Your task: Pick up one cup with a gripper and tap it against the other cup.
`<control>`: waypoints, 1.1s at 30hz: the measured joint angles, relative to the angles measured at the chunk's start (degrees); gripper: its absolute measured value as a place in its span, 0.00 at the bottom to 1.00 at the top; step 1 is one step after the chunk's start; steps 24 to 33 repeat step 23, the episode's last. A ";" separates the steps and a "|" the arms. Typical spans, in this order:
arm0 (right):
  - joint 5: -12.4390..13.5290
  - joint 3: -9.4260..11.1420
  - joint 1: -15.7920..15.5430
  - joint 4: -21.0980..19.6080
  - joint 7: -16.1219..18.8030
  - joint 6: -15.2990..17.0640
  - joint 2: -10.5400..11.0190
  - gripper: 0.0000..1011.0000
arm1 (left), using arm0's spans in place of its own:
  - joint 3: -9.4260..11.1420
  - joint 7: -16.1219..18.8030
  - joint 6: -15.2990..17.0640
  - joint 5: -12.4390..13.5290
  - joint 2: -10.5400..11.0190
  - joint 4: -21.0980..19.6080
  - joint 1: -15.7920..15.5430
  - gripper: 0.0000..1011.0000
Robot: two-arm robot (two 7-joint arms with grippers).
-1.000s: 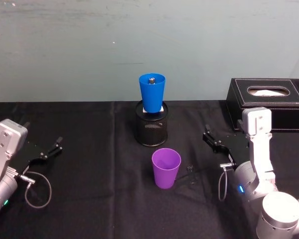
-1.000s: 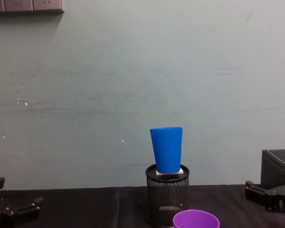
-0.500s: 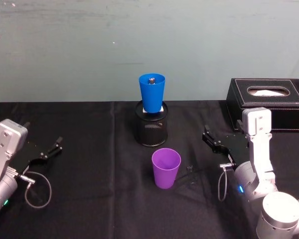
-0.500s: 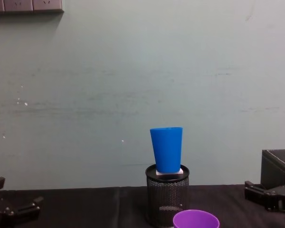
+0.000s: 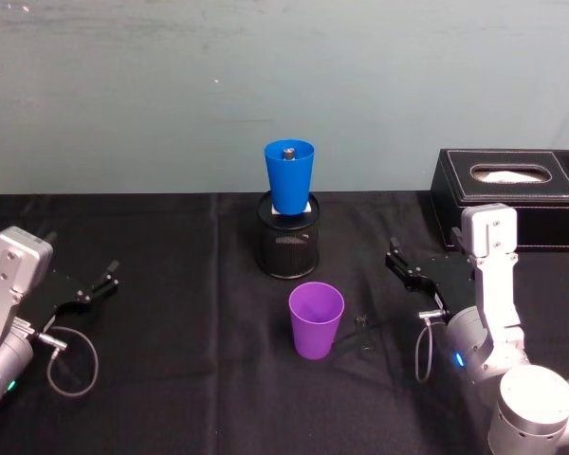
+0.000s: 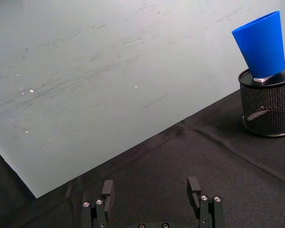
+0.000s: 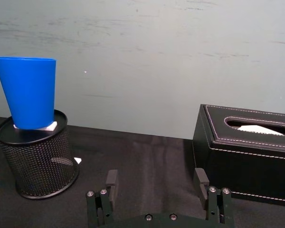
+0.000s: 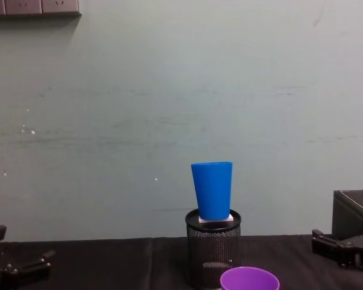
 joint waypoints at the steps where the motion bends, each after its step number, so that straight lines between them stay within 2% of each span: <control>1: 0.00 0.00 0.00 0.00 0.00 0.00 0.00 0.99 | 0.00 0.00 0.00 0.00 0.00 0.00 0.00 0.99; 33: 0.00 0.00 0.00 -0.06 -0.09 0.00 0.03 0.99 | 0.00 0.00 0.00 0.00 0.00 0.00 0.00 0.99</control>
